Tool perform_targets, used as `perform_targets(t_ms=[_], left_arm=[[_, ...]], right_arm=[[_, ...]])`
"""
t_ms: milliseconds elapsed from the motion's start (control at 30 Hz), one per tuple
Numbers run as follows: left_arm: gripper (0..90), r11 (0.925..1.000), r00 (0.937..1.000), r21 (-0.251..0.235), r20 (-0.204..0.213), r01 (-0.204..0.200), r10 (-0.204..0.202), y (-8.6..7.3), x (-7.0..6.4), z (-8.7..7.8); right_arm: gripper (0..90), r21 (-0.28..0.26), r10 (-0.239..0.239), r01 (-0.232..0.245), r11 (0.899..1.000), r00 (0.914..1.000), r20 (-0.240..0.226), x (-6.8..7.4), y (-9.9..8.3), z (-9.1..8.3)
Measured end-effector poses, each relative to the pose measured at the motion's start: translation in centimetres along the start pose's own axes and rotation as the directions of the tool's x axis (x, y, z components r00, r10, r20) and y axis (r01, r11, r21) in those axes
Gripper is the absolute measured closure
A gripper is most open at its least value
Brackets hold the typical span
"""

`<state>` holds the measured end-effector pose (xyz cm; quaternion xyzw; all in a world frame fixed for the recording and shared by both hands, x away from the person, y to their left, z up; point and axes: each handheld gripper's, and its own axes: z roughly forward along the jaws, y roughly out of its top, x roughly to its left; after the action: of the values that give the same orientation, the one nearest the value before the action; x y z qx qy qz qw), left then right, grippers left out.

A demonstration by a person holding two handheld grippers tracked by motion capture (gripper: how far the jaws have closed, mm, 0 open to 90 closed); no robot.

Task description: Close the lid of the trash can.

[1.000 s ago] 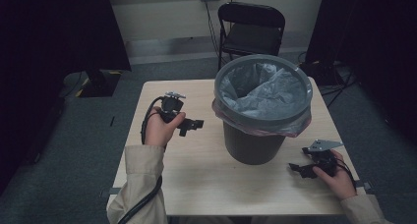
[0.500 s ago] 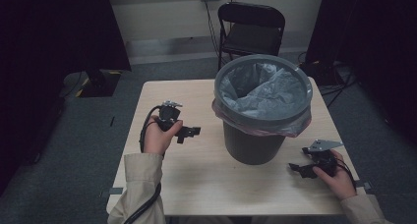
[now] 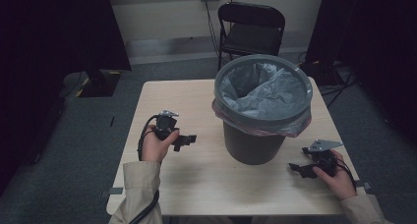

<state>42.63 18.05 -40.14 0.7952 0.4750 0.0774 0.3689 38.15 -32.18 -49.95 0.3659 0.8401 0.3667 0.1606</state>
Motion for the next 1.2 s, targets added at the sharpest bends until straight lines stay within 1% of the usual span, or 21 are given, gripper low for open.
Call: perform_targets(t_ms=[67,167,300,433,500,533,600,700,767,867,1033,1100,1167,1200], left_arm=[[19.4,1.0,0.9999,-0.001,-0.01,0.001,-0.001,-0.4,0.2,0.2],[19.4,0.9998,0.9998,0.004,-0.012,0.018,-0.018,-0.9,0.3,0.5],[18.2,0.9996,0.9995,0.014,-0.021,0.023,-0.022,-1.5,0.4,1.0],[18.2,0.9995,0.9995,0.014,-0.015,0.028,-0.027,-2.3,0.6,1.6],[18.3,0.9995,0.9994,0.019,-0.023,0.026,-0.025,-2.6,0.6,1.9],[18.3,0.9995,0.9995,0.023,-0.023,0.022,-0.021,-2.8,0.7,2.0],[18.2,0.9992,0.9994,0.025,-0.019,0.03,-0.03,-3.2,0.8,2.3],[18.3,0.9993,0.9994,0.025,-0.021,0.029,-0.028,-3.9,1.0,2.6],[18.2,0.9994,0.9995,0.028,-0.024,0.021,-0.02,-4.4,1.1,2.9],[18.3,0.9993,0.9995,0.03,-0.025,0.021,-0.02,-5.1,1.2,3.3],[18.3,0.9997,0.9992,0.022,-0.039,0.013,-0.012,-6.3,1.1,3.8],[18.3,0.9997,0.9988,0.024,-0.05,0.005,-0.004,-6.9,1.1,4.1],[18.3,0.9997,0.9989,0.023,-0.047,-0.005,0.006,-7.3,1.2,4.4],[18.0,0.9999,0.9987,0.009,-0.05,-0.012,0.013,-7.6,1.2,4.6]], right_arm=[[12.5,0.0,0.0,0.0,1.0,1.0,0.0,0.0,0.0,0.0],[12.6,0.0,0.0,0.0,1.0,1.0,0.0,0.0,0.0,0.0],[12.5,0.0,0.0,0.0,1.0,1.0,0.0,0.0,0.0,0.0],[12.6,0.0,0.0,0.0,1.0,1.0,0.0,0.0,0.0,0.0],[12.6,0.0,0.0,0.0,1.0,1.0,0.0,0.0,0.0,0.0],[12.5,0.0,0.0,0.0,1.0,1.0,0.0,0.0,0.0,0.0],[12.5,0.0,0.0,0.0,1.0,1.0,0.0,0.0,0.0,0.0],[12.6,0.0,0.0,0.0,1.0,1.0,0.0,0.0,0.0,0.0],[12.5,0.0,0.0,0.0,1.0,1.0,0.0,0.0,0.0,0.0],[12.6,0.0,0.0,0.0,1.0,1.0,0.0,0.0,0.0,0.0],[12.6,0.0,0.0,0.0,1.0,1.0,0.0,0.0,0.0,0.0],[12.6,0.0,0.0,0.0,1.0,1.0,0.0,0.0,0.0,0.0],[12.6,0.0,0.0,0.0,1.0,1.0,0.0,0.0,0.0,0.0],[12.5,0.0,0.0,0.0,1.0,1.0,0.0,0.0,0.0,0.0]])
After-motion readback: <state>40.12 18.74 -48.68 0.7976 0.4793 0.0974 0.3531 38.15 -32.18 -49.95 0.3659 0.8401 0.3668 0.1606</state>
